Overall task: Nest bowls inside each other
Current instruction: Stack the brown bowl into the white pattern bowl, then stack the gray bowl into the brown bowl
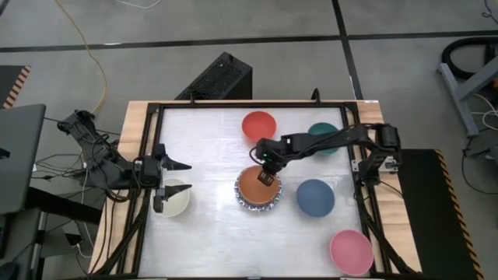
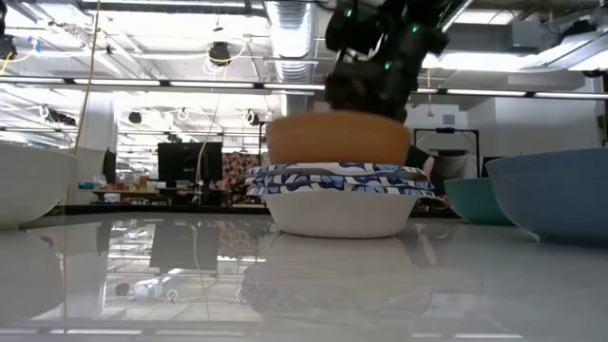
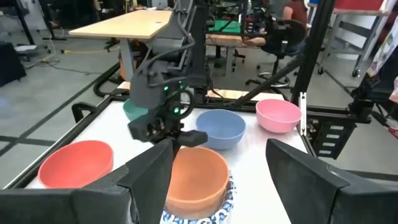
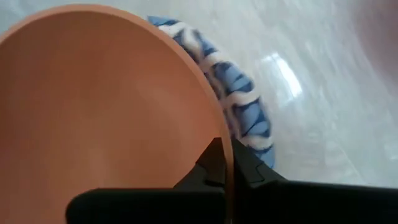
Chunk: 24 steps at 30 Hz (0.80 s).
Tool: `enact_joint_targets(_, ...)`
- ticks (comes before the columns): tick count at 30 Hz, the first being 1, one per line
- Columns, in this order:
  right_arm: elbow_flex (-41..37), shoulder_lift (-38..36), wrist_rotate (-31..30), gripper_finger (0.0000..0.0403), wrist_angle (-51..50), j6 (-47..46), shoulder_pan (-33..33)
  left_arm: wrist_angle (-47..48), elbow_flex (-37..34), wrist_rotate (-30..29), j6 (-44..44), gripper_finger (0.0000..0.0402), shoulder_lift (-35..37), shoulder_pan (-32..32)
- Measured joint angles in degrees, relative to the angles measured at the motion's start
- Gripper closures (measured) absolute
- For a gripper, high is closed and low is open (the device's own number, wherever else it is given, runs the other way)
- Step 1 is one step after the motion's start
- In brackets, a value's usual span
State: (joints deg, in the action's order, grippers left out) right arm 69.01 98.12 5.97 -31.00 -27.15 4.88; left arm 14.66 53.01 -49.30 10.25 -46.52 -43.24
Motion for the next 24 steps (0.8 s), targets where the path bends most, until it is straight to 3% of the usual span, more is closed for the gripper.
enact_joint_targets(7,0.0,1.6,2.7,0.0333,-0.4,0.2,1.0,1.8,0.0,0.0,2.4,0.0154,0.0,0.0)
enact_joint_targets(15,0.0,-1.4,5.3,0.0283,-0.2,0.6,0.9,3.3,0.0,-2.2,3.1,0.0155,-0.4,0.0)
enact_joint_targets(19,0.0,-4.6,5.8,0.0271,-0.2,0.6,0.9,10.0,0.0,-3.8,5.9,0.0155,-1.8,0.2)
enact_joint_targets(24,0.0,-9.4,5.6,0.027,-0.5,0.8,0.9,20.8,0.0,-1.6,16.7,0.0155,-6.0,1.5)
